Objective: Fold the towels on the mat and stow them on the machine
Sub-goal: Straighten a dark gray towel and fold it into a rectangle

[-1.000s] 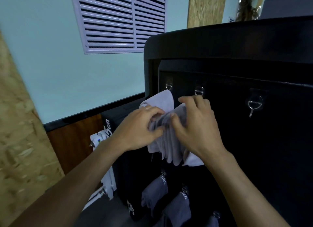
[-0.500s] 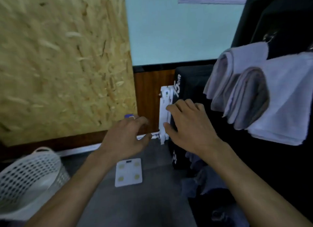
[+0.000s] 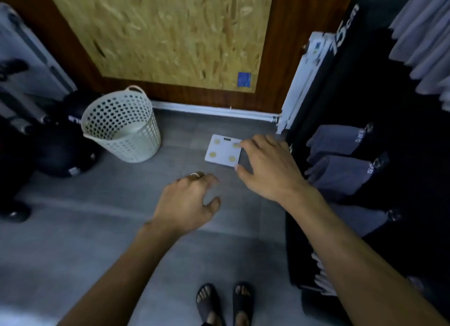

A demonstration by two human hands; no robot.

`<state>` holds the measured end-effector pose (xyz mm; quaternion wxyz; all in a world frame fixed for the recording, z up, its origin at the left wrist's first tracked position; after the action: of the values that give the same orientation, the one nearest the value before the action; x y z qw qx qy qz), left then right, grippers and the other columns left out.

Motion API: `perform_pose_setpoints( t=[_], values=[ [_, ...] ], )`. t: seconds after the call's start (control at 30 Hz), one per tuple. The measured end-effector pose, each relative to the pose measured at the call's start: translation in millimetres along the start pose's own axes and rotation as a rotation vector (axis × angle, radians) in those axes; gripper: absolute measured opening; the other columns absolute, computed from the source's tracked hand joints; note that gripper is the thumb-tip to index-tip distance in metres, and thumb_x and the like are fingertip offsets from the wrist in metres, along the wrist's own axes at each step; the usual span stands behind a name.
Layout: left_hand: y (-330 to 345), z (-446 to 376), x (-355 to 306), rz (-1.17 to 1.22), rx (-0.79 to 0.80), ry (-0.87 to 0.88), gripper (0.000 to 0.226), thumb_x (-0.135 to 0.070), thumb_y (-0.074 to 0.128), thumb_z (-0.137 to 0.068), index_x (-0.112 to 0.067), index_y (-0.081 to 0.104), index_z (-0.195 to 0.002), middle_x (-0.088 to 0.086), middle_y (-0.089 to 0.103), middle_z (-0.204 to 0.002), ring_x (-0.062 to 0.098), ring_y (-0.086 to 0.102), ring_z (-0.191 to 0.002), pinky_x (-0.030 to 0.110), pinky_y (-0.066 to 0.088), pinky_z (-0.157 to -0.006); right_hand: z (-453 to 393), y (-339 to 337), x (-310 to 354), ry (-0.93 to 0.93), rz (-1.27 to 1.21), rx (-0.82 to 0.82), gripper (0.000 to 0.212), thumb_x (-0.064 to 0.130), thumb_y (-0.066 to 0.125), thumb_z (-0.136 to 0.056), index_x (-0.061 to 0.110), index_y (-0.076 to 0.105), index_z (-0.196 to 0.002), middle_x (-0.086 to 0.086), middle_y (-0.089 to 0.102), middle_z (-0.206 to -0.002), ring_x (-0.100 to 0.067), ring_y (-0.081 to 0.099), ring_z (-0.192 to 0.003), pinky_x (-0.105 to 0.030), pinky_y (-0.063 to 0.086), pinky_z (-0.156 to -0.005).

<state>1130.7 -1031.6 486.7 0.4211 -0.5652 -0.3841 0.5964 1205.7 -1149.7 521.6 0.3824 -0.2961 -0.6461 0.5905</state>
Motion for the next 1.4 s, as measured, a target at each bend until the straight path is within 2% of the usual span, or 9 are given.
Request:
perform_pose_setpoints(
  t=[0.17,0.37,0.77,0.97,1.13,1.27,1.4],
  values=[
    [37,69,19,0.023,0.019,-0.102,0.040,-0.045,0.059,-0.087,-0.029,0.057,-0.124,-0.006,0.064,-0.116,0.019,0.061,-0.108,0.035,0.051,-0.085,35,48,41,-0.054,-0.019,0.091,0.049,0.045,0.048,-0.095,0.016,0.046,-0.135,-0.007,0.051,-0.131,-0.029,0.045,-0.121,-0.045,0.038,-0.096],
    [67,177,25,-0.015,0.007,-0.304,0.044,-0.046,0.056,-0.087,-0.030,0.055,-0.128,-0.007,0.063,-0.114,0.021,0.063,-0.103,0.035,0.052,-0.081,92,86,97,-0.220,-0.054,0.153,0.048,0.044,0.050,-0.094,0.017,0.047,-0.134,-0.008,0.052,-0.130,-0.028,0.046,-0.122,-0.044,0.037,-0.097],
    [122,478,-2,0.104,-0.055,-0.871,0.042,-0.045,0.055,-0.089,-0.028,0.054,-0.128,-0.006,0.063,-0.114,0.023,0.062,-0.101,0.035,0.050,-0.075,299,139,274,-0.766,-0.036,0.334,0.044,0.045,0.053,-0.092,0.017,0.054,-0.126,-0.008,0.056,-0.124,-0.030,0.050,-0.118,-0.045,0.037,-0.095],
    [133,641,-7,0.150,-0.179,-1.112,0.042,-0.045,0.056,-0.088,-0.028,0.055,-0.126,-0.006,0.064,-0.113,0.022,0.064,-0.097,0.037,0.053,-0.075,425,154,391,-1.040,0.042,0.378,0.042,0.046,0.050,-0.094,0.016,0.057,-0.123,-0.007,0.057,-0.121,-0.028,0.050,-0.117,-0.043,0.037,-0.095],
    [151,800,-13,0.213,-0.302,-1.277,0.041,-0.045,0.056,-0.086,-0.027,0.057,-0.123,-0.007,0.064,-0.112,0.020,0.065,-0.099,0.037,0.053,-0.077,564,168,498,-1.231,0.071,0.378,0.043,0.045,0.051,-0.093,0.016,0.056,-0.125,-0.007,0.058,-0.122,-0.029,0.051,-0.117,-0.043,0.037,-0.095],
    [171,938,-20,0.234,-0.341,-1.375,0.041,-0.047,0.055,-0.086,-0.028,0.057,-0.123,-0.009,0.064,-0.112,0.019,0.064,-0.100,0.033,0.051,-0.075,689,188,581,-1.333,0.095,0.392,0.044,0.045,0.051,-0.093,0.016,0.055,-0.125,-0.007,0.058,-0.122,-0.029,0.051,-0.116,-0.045,0.038,-0.094],
    [181,1066,-30,0.254,-0.367,-1.465,0.041,-0.046,0.054,-0.087,-0.026,0.056,-0.123,-0.007,0.064,-0.115,0.021,0.063,-0.101,0.036,0.051,-0.077,805,201,658,-1.420,0.088,0.416,0.044,0.045,0.050,-0.094,0.016,0.054,-0.126,-0.006,0.057,-0.121,-0.028,0.051,-0.114,-0.044,0.037,-0.094]
  ],
)
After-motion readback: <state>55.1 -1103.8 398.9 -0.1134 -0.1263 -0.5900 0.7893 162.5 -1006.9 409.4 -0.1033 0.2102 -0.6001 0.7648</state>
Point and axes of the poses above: each hand's wrist, its own z-axis away from the middle knuckle, its own y-axis out of the palm, x = y × z, the point moved 10 cm from there along -z, towards the middle knuckle
